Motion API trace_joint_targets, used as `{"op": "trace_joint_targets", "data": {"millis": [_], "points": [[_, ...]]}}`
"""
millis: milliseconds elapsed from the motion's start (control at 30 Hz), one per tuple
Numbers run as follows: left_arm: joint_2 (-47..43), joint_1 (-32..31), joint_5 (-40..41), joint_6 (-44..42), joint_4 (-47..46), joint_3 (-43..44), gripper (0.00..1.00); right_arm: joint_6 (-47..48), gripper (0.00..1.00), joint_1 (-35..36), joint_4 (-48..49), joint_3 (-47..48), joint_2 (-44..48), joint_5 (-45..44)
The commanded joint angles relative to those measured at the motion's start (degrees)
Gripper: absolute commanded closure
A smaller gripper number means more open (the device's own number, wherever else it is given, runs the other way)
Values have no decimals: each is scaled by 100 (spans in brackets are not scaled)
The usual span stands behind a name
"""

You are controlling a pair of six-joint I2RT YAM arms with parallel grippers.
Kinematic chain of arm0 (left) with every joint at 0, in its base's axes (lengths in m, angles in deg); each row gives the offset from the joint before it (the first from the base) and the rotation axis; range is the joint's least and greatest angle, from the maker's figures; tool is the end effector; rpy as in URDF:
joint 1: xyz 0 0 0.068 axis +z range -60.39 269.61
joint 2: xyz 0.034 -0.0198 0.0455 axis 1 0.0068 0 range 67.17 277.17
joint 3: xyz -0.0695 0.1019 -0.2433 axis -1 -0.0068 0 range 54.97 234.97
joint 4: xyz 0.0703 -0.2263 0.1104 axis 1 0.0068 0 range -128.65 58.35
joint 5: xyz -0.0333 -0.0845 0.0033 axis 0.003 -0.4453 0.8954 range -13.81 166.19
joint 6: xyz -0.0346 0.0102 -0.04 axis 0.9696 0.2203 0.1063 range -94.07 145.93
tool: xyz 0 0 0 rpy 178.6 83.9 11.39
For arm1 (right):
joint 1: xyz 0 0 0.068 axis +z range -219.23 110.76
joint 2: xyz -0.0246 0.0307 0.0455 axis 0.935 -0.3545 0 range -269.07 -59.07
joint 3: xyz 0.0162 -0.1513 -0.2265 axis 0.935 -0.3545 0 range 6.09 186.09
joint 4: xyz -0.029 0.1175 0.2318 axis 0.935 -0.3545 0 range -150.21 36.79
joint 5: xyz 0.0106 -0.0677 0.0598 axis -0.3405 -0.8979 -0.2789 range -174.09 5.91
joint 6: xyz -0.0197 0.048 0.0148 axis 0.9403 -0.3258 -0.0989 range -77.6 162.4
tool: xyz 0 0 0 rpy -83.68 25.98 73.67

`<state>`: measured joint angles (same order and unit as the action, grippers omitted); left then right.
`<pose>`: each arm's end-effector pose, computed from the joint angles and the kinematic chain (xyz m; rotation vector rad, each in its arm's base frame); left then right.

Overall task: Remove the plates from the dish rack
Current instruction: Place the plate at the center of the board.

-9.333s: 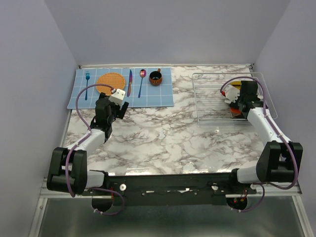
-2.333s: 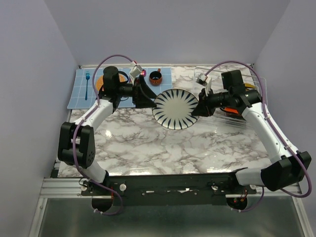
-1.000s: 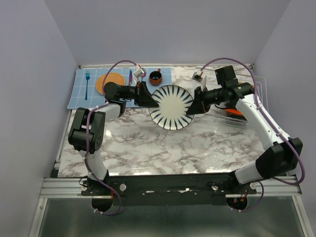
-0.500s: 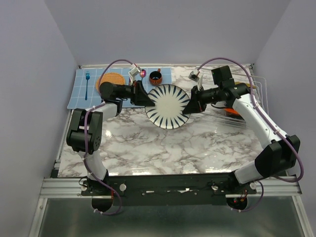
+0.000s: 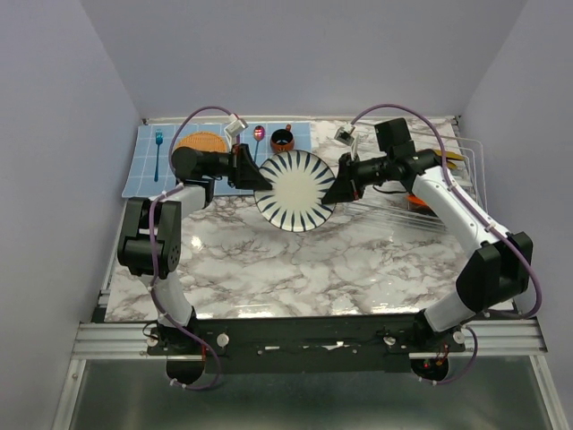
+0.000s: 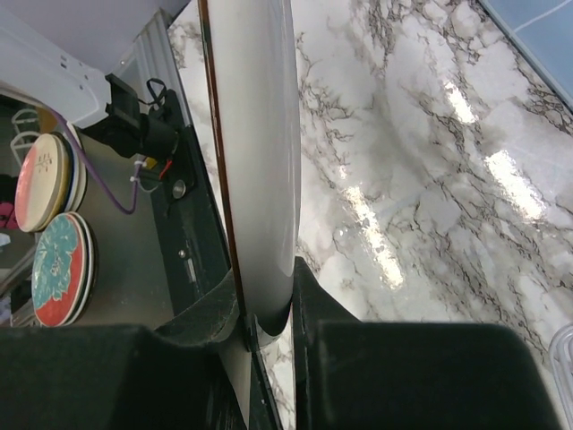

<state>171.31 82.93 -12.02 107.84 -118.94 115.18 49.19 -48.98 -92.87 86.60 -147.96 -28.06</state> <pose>0.3564 -0.0776 0.2872 0.8056 1.7403 -1.8405 0.2983 0.1415 0.3314 -0.9638 2.0615 1.2784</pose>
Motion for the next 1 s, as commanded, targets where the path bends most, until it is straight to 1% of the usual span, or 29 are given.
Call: {"op": "trace_joint_targets", "data": {"millis": [0,33,167,300,633,967], "points": [[62,615,-153,677,-1630,237,100,587,99,-179,-60,-132,20,592],[89,754,-205,677,-1630,272,100,570,99,-171,-7,-141,11,637],[238,834,-347,747,-1621,597,100,613,99,-179,-7,-132,2,620],[449,913,-408,984,-1630,1158,100,675,99,-179,-7,-114,99,453],[880,975,-22,1459,-1630,1862,100,754,99,-171,-59,-53,152,172],[1030,1072,382,1811,-1613,2127,100,859,99,-171,-130,35,90,66]]}}
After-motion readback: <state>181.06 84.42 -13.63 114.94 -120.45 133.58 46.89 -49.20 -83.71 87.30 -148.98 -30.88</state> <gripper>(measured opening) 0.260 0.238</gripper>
